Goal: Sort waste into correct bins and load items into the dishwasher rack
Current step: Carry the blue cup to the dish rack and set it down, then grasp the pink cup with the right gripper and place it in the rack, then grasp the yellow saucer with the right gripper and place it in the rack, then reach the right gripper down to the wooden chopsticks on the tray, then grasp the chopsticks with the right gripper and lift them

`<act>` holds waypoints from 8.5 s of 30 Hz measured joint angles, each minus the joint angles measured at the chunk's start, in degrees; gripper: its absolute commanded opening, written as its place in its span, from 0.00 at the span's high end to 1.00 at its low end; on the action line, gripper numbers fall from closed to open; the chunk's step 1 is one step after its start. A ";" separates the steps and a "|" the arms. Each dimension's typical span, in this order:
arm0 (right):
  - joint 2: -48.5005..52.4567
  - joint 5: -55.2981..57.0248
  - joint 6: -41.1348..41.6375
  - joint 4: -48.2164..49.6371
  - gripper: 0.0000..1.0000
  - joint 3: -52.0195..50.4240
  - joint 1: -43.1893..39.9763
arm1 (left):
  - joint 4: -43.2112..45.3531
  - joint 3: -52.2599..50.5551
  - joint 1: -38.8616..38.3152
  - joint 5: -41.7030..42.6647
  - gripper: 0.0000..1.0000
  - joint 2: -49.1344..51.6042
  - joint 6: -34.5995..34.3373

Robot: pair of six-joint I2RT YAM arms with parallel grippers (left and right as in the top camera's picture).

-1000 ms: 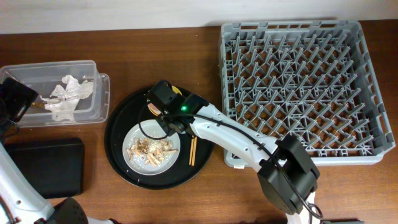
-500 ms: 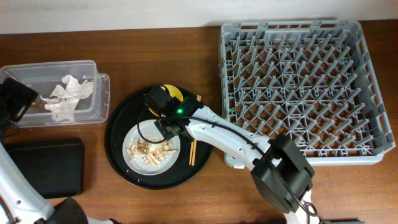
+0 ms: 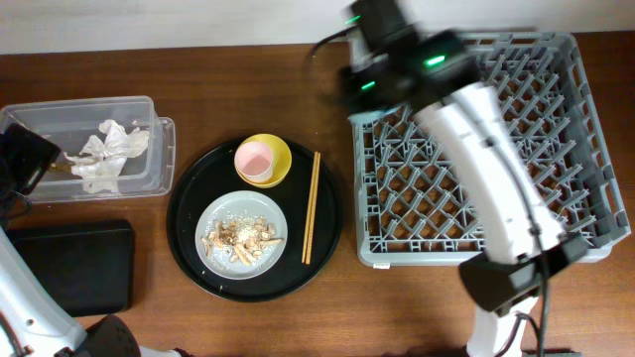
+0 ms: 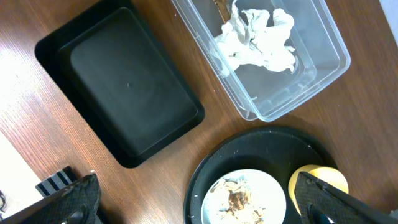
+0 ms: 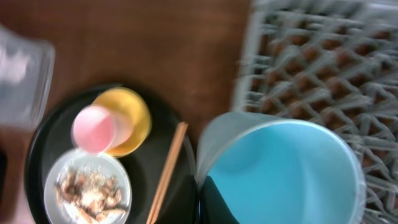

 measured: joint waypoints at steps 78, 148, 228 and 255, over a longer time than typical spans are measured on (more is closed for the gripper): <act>25.07 9.27 -5.60 19.47 0.96 -2.08 26.34 | 0.00 -0.02 0.00 -0.02 0.01 0.02 0.00; 19.34 5.11 -0.76 2.97 0.96 28.74 4.02 | 0.00 0.00 0.00 0.00 0.01 0.00 0.00; -8.68 -10.62 2.54 -12.33 0.38 -13.20 10.73 | -0.04 0.00 0.00 -0.02 0.01 0.02 0.00; 10.91 10.58 32.37 30.40 0.48 -39.08 21.00 | 0.00 0.00 0.00 0.00 0.01 0.02 0.00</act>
